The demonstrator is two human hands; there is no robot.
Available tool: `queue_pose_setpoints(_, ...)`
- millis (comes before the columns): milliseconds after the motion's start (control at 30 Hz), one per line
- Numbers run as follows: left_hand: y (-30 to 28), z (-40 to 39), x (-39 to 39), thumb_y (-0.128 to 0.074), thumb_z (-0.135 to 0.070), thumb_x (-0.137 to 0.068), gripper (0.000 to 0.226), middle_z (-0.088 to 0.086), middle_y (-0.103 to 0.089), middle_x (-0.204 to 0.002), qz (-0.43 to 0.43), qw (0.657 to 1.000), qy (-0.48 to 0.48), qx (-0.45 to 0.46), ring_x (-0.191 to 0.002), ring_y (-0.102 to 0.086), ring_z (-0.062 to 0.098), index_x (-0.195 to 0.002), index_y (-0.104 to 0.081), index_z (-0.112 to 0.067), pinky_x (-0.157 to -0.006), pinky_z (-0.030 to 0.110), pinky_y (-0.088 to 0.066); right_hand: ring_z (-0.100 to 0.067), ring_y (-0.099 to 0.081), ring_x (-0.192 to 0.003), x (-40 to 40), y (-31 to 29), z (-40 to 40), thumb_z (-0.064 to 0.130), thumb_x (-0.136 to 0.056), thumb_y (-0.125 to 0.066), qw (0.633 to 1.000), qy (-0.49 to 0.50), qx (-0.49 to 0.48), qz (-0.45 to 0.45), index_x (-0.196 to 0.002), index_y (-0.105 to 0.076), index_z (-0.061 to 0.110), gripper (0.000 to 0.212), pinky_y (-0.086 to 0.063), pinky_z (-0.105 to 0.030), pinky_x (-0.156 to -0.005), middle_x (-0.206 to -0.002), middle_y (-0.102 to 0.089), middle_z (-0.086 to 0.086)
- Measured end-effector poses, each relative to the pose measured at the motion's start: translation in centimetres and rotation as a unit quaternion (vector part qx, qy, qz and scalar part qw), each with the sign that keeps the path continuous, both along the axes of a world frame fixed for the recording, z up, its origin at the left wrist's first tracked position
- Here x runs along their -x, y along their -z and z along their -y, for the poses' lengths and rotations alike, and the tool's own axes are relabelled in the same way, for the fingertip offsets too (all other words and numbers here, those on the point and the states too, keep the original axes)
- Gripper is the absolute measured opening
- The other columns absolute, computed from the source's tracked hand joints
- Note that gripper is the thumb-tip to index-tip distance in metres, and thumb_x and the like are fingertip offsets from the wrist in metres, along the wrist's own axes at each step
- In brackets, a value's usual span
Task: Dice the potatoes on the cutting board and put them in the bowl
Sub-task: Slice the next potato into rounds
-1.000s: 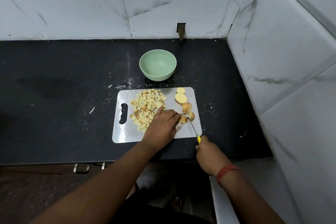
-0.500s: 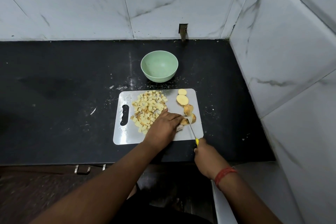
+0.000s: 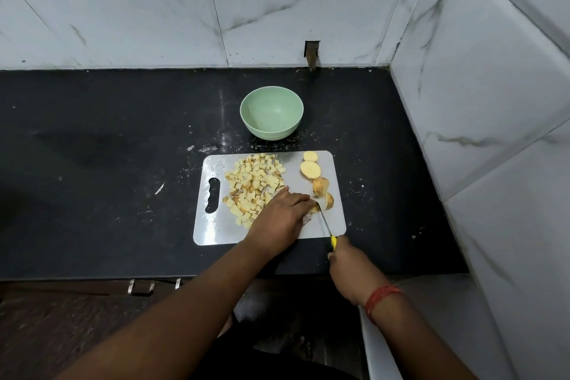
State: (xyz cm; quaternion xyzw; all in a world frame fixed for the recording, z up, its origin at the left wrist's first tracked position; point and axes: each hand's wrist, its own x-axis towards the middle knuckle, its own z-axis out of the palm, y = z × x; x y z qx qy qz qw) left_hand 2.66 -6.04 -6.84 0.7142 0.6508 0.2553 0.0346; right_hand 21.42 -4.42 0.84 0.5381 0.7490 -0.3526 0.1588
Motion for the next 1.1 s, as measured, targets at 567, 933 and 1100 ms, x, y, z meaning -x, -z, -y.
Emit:
queue_pose_setpoints(567,0.2,2.5,0.2,-0.047,-0.031,-0.108,0.046,0.014,-0.052,-0.148,-0.148,0.986,0.077,-0.022,-0.134,-0.05,0.027,-0.142,-0.055,-0.003,-0.125,0.042,-0.023,-0.014,-0.051,-0.069,1.3,-0.8,-0.2,0.017,-0.102,-0.037,0.999,0.014,-0.03,-0.038,-0.105,-0.037,0.012,0.006,-0.035,-0.027,-0.057,-0.086,-0.051,-0.002)
queue_pose_setpoints(933,-0.5,2.2,0.8,-0.039,-0.038,-0.108,0.053,0.016,-0.053,-0.147,-0.131,0.987,0.094,0.023,-0.136,-0.049,0.03,-0.143,-0.055,-0.002,-0.125,0.039,-0.025,-0.027,-0.06,-0.089,2.3,-0.3,-0.7,0.015,-0.101,-0.037,1.0,-0.004,-0.015,-0.005,-0.103,-0.03,0.013,0.007,-0.04,-0.026,-0.066,-0.097,-0.057,-0.012)
queue_pose_setpoints(1100,-0.4,2.1,0.7,-0.037,-0.039,-0.108,0.055,0.017,-0.051,-0.148,-0.138,0.985,0.096,0.036,-0.138,-0.047,0.03,-0.145,-0.052,0.0,-0.125,0.04,-0.024,-0.036,-0.057,-0.111,3.0,-0.6,-0.9,0.012,-0.1,-0.038,1.0,0.0,0.002,0.004,-0.126,-0.04,0.003,0.028,-0.04,-0.033,-0.079,-0.121,-0.056,-0.019)
